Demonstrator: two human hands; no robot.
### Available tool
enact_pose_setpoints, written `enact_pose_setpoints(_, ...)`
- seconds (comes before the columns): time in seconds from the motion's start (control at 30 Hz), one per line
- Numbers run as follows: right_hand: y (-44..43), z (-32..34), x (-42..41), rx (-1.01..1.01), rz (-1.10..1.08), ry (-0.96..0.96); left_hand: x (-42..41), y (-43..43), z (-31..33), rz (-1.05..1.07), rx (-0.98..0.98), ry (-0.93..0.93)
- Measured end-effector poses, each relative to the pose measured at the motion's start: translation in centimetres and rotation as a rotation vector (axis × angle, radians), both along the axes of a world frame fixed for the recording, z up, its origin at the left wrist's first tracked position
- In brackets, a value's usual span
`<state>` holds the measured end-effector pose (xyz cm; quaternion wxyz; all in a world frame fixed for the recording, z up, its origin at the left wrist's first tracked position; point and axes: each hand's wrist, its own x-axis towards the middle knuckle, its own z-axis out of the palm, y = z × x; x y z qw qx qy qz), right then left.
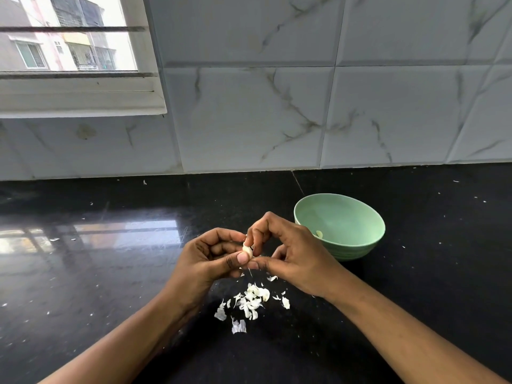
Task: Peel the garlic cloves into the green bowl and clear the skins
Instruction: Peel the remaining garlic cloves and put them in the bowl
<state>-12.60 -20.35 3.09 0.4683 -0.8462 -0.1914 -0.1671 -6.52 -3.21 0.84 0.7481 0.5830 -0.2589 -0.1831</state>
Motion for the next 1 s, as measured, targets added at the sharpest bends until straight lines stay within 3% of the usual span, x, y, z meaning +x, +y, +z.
enact_pose_setpoints(0.7, 0.45, -0.50, -0.12, 0.074, -0.049, -0.082, -0.15, -0.13, 0.00, 0.065, -0.007, 0.024)
enact_pose_setpoints(1.0, 0.29, -0.53, -0.05, 0.010, -0.040, -0.051, 0.01, -0.20, -0.17, 0.062, -0.008, 0.049)
